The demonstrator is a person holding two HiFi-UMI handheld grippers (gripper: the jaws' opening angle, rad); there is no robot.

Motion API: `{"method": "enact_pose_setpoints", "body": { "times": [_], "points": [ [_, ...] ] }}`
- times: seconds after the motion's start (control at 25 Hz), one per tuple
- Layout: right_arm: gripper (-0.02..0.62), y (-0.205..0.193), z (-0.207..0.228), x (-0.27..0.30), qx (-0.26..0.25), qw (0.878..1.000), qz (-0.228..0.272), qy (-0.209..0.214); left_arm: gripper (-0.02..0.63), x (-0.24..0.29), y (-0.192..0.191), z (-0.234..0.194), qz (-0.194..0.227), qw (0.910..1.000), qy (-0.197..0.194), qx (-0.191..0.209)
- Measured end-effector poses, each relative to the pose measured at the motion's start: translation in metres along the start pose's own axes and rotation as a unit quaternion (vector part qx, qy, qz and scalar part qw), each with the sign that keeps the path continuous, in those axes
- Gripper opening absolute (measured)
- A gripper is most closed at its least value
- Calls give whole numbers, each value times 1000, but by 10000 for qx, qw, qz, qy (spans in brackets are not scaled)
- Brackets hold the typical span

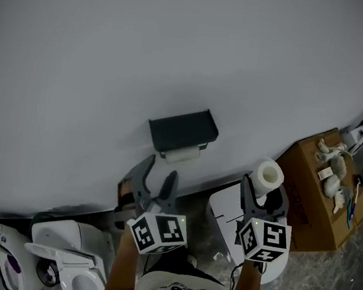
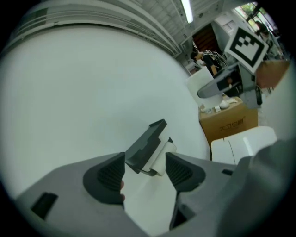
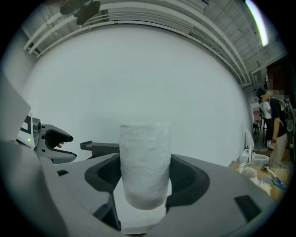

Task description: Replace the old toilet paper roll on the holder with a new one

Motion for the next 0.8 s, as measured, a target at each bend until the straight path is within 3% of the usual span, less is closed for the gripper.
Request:
{"method": "enact_pose_setpoints", "body": {
  "times": [0.24,0.48,0.8],
  "points": [
    [305,-3,4,2,-25,9999,-72,-75,264,12,-6,23,-340,9910,-159,1285],
    [305,-5,9,4,-19,9998,-110,-161,262,30,-15,42,-639,9696,-85,2361],
    [305,-11,14,5,-25,9995,-196,-255,262,53,-21,58,-725,9620,-121,2631]
  ]
}}
Point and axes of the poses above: the fingertips, and each gripper's own axes: x forward along the fingers, z to its right, y out of its top, the point moved 6 cm from there along -x, backward along the fingers, and after that the axes turned 6 degrees about y, right-handed, at the moved point
